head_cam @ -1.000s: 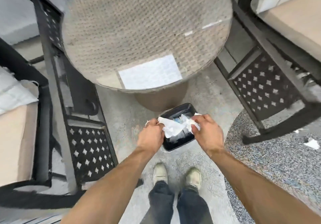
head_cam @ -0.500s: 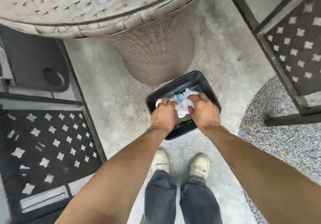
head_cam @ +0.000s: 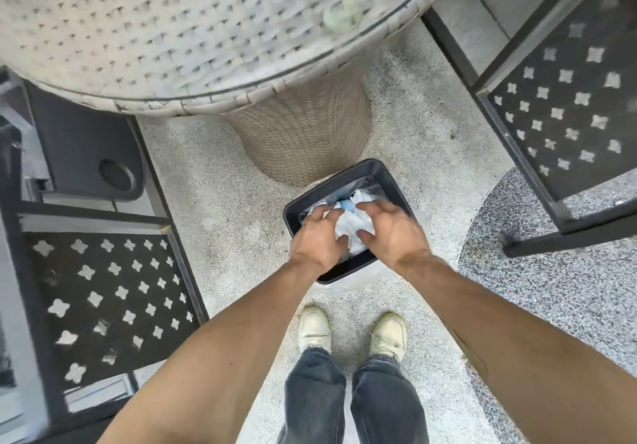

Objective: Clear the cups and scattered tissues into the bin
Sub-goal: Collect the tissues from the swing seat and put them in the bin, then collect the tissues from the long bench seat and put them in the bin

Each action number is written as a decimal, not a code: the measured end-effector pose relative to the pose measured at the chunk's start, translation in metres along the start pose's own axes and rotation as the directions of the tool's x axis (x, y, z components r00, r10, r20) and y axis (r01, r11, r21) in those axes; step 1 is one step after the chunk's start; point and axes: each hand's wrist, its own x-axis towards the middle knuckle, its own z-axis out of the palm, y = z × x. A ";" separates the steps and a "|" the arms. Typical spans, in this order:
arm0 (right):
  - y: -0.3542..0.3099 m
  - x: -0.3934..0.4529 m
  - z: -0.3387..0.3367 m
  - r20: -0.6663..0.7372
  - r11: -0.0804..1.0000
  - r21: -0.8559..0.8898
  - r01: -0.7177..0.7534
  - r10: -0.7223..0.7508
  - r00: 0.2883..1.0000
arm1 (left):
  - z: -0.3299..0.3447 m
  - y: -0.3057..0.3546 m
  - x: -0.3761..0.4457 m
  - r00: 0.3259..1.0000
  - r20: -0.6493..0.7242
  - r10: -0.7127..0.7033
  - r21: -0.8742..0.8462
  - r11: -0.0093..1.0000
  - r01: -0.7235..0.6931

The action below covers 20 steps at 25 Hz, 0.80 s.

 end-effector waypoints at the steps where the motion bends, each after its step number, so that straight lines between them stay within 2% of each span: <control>1: -0.005 -0.009 -0.014 -0.025 0.999 -0.027 0.024 -0.024 0.999 | -0.014 0.006 -0.012 1.000 -0.024 0.013 0.006 1.000 -0.013; 4: -0.021 -0.041 -0.070 -0.067 0.993 -0.104 0.057 -0.065 0.996 | -0.063 0.033 -0.056 0.990 -0.079 0.119 0.078 0.991 -0.113; 8: -0.056 -0.097 -0.165 -0.167 0.992 -0.124 0.015 -0.036 0.985 | -0.144 0.079 -0.124 0.954 -0.150 0.259 0.149 0.960 -0.237; 12: -0.096 -0.171 -0.260 -0.280 0.990 -0.137 0.017 -0.055 0.958 | -0.224 0.129 -0.193 0.885 -0.223 0.408 0.245 0.903 -0.354; 16: -0.126 -0.238 -0.353 -0.469 0.982 -0.185 -0.046 -0.047 0.882 | -0.293 0.175 -0.253 0.796 -0.276 0.539 0.323 0.832 -0.451; 20: -0.132 -0.295 -0.409 -0.598 0.964 -0.219 -0.148 -0.012 0.801 | -0.339 0.204 -0.291 0.709 -0.307 0.635 0.378 0.765 -0.521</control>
